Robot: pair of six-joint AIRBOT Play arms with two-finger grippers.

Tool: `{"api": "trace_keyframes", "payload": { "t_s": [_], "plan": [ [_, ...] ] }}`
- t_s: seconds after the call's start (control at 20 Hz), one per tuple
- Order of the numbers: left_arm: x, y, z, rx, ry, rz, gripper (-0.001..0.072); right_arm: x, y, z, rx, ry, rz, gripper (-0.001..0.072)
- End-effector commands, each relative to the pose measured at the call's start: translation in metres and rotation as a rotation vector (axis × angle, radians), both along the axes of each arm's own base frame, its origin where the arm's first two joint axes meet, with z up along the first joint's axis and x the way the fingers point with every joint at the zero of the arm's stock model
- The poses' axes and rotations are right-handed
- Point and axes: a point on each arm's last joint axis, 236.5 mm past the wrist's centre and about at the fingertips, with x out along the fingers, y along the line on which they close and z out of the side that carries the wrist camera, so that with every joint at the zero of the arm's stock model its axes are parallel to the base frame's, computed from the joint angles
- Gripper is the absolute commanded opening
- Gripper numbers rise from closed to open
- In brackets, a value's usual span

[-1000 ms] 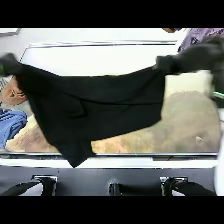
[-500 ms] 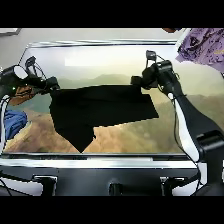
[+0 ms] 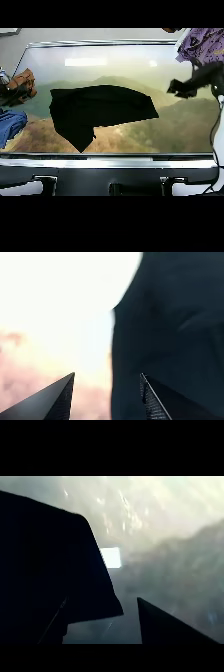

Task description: Fold the clothes and pants, and hang the long-sleeved shirts on hangers.

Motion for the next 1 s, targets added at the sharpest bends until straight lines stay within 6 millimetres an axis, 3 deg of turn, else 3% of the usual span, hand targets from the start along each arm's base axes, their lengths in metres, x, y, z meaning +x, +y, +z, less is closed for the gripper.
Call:
{"api": "trace_keyframes", "payload": {
  "t_s": [0.0, 0.15, 0.3, 0.65, 0.7, 0.8, 0.95],
  "plan": [
    [-0.042, 0.007, -0.015, -0.037, 0.075, 0.057, 0.047, -0.04, -0.007, -0.039, 0.186, 0.093, -0.021, 0.0497],
    [-0.054, 0.002, -0.03, -0.052, 0.124, 0.054, 0.047, -0.049, 0.007, -0.076, 0.229, 0.132, -0.03, 0.0496],
    [-0.054, 0.002, -0.032, -0.053, 0.128, 0.054, 0.047, -0.058, 0.029, -0.108, 0.26, 0.206, 0.018, 0.0484],
    [-0.057, -0.003, -0.031, -0.073, 0.138, 0.052, 0.0471, -0.055, 0.071, -0.141, 0.257, 0.244, 0.09, 0.0476],
    [-0.058, -0.006, -0.032, -0.086, 0.146, 0.063, 0.0471, -0.055, 0.076, -0.141, 0.255, 0.244, 0.1, 0.0379],
    [-0.056, -0.005, -0.032, -0.084, 0.138, 0.051, 0.0472, -0.052, 0.077, -0.137, 0.263, 0.233, 0.097, 0.0064],
    [-0.06, -0.007, -0.049, -0.143, 0.106, 0.014, 0.0472, -0.051, 0.075, -0.118, 0.255, 0.199, 0.105, 0.0032]
  ]
}}
